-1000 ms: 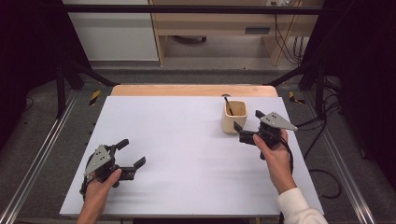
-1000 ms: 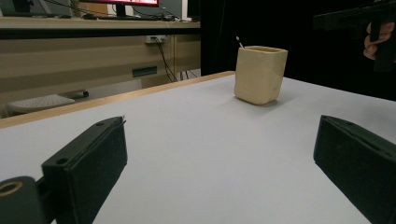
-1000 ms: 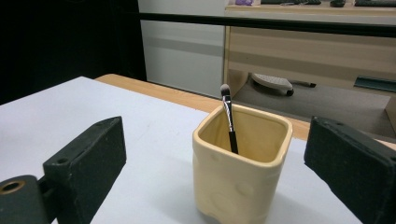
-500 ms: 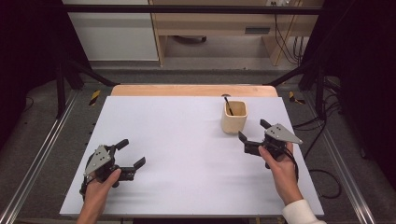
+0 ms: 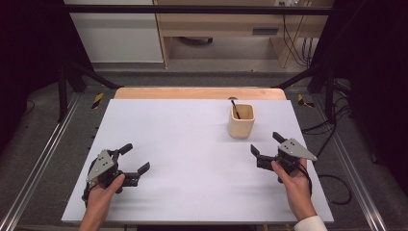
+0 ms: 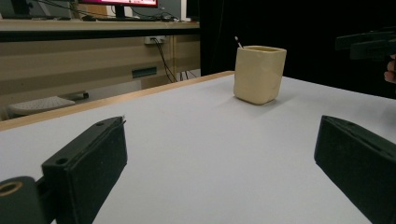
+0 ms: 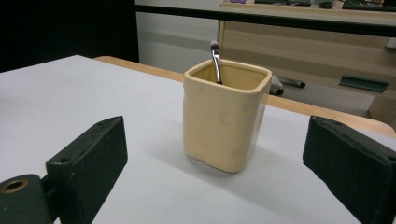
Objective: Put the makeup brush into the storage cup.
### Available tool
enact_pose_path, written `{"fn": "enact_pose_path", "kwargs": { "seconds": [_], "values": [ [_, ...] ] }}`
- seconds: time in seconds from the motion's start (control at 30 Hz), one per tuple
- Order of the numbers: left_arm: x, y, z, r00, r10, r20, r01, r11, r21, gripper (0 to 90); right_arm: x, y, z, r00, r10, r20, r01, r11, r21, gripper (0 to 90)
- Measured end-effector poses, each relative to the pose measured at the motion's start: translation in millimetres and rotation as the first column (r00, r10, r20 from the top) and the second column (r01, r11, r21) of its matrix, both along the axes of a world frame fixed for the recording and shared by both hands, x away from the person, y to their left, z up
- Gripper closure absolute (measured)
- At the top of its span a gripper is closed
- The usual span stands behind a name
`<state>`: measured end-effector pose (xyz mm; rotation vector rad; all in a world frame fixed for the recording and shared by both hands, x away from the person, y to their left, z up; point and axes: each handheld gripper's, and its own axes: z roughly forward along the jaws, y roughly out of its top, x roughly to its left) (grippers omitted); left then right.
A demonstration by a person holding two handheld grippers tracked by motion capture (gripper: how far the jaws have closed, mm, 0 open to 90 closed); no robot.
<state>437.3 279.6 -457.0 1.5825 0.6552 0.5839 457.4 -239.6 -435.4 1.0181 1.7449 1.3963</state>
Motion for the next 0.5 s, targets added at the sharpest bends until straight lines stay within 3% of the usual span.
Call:
{"fn": "enact_pose_path", "kwargs": {
  "seconds": [0.5],
  "values": [
    [-2.7, -0.5, 2.2, 0.9998, -0.007, 0.017, 0.007, 0.9999, 0.009, 2.0, -13.3, -13.8, -17.7, 0.9994, -0.015, 0.031, 0.014, 1.0, 0.02, 6.2]
  ]
}}
